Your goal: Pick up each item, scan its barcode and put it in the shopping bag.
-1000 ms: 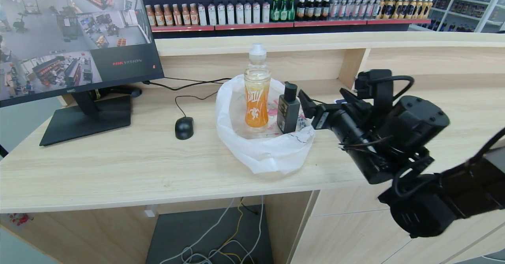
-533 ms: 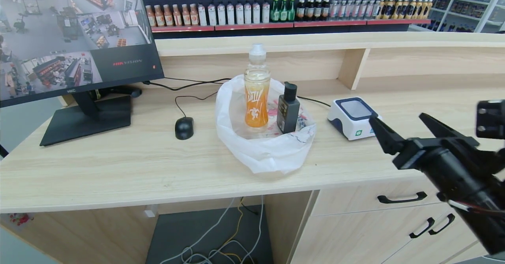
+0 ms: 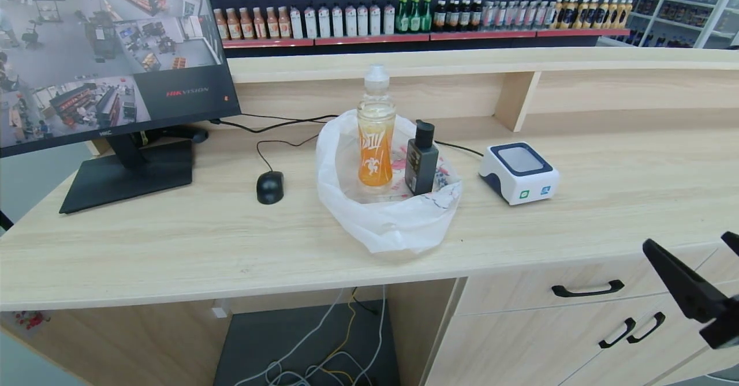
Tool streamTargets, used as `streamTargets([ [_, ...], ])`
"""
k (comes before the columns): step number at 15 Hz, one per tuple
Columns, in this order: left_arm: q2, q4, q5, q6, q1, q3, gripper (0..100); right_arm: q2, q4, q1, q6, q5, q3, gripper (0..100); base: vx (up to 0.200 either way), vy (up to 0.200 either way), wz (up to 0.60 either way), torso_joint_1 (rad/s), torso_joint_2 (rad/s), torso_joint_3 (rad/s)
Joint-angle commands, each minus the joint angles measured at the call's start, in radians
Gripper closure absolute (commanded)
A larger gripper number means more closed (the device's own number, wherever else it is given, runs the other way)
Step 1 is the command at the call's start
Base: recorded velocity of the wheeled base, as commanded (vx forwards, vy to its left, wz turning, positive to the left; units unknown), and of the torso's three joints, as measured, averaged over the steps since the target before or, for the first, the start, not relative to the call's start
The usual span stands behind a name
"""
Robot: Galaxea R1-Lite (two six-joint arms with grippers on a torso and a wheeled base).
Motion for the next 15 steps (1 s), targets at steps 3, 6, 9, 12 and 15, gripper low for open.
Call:
streamTargets([
  [3,0.000,-0.001,0.000,-0.008,0.002,0.001,0,-0.628,0.722,0.010,-0.007,0.072,-0.036,0,0.000,0.000,0.00,0.000,0.00,0.000],
  [6,0.000,-0.002,0.000,-0.011,0.002,0.001,0,-0.766,0.900,0.018,-0.084,0.160,-0.049,0,0.000,0.000,0.00,0.000,0.00,0.000],
  [9,0.000,-0.002,0.000,-0.014,0.002,0.001,0,-0.774,0.909,0.018,-0.138,0.261,0.002,0,0.000,0.000,0.00,0.000,0.00,0.000],
  [12,0.000,-0.002,0.000,-0.014,0.002,0.001,0,-0.850,1.035,0.018,-0.162,0.325,0.004,0,0.000,0.000,0.00,0.000,0.00,0.000],
  [15,0.000,-0.002,0.000,-0.014,0.002,0.001,0,-0.996,1.224,-0.045,-0.124,0.342,-0.026,0,0.000,0.000,0.00,0.000,0.00,0.000],
])
